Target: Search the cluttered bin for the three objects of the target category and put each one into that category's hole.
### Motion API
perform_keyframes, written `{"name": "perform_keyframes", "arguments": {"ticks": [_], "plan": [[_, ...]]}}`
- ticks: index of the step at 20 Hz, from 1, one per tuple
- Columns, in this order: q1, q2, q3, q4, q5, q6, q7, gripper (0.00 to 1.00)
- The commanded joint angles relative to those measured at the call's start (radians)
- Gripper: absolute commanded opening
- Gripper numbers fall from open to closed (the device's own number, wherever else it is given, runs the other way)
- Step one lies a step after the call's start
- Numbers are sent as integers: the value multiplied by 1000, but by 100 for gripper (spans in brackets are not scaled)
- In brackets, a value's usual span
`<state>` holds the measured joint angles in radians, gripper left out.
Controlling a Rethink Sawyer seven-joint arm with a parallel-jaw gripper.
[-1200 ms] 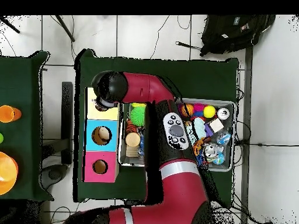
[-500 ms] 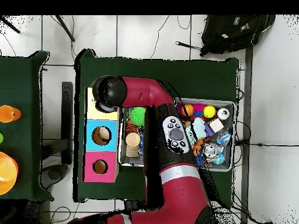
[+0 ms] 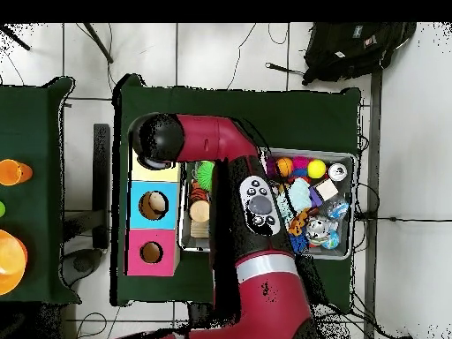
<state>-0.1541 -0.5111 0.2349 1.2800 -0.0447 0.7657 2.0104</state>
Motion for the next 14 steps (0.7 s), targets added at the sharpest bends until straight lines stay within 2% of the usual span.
{"name": "perform_keyframes", "arguments": {"ticks": [1,7,14], "plan": [[12,-46,39,95,22,100,45,0],[20,-49,42,70,47,134,62,0],[35,-27,34,81,48,91,66,0]]}}
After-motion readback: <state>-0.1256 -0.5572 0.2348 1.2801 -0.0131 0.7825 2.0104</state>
